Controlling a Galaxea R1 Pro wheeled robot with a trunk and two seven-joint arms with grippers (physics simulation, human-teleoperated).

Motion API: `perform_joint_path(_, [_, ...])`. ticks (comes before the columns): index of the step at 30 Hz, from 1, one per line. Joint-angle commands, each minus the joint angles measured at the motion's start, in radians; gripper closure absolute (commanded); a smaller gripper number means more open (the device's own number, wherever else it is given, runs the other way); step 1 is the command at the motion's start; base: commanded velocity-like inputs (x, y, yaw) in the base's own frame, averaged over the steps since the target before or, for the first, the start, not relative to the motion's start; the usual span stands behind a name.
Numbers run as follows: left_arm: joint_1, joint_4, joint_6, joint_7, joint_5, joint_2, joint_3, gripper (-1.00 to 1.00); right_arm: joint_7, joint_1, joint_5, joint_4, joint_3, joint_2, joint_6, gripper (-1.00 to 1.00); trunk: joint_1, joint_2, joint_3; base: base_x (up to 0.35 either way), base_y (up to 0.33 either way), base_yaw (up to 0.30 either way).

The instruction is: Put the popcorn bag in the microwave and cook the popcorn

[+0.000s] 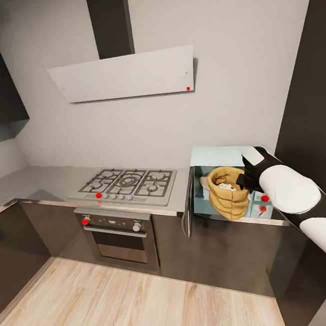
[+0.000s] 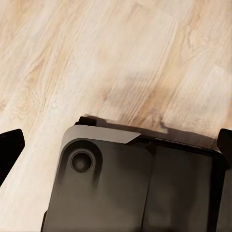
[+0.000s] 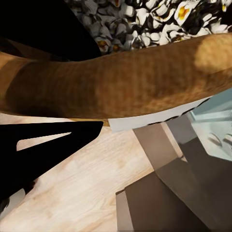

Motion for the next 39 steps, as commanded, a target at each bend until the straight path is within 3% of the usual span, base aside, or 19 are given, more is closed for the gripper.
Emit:
perform_joint_path(1, [-0.001, 0.001, -0.003, 0.001, 0.000, -0.001, 0.003, -1.00, -0.004, -0.001, -0.002, -0.001, -0.002, -0.001, 0.004, 1.00, 0.001, -0.002, -0.002, 0.000, 0.000, 0.000])
perform_joint_path(21, [-0.001, 0.001, -0.003, 0.001, -0.001, -0.001, 0.003, -1.00, 0.011, 0.014, -0.001, -0.001, -0.002, -0.016, 0.004, 1.00, 0.001, -0.002, -0.002, 0.015, -0.001, 0.000])
perform_joint_path(39, [-0.001, 0.001, -0.004, 0.001, -0.001, 0.000, 0.003, -1.00, 0.011, 0.019, -0.001, -0.001, -0.001, -0.021, 0.004, 1.00, 0.001, -0.002, -0.002, 0.121, 0.000, 0.000])
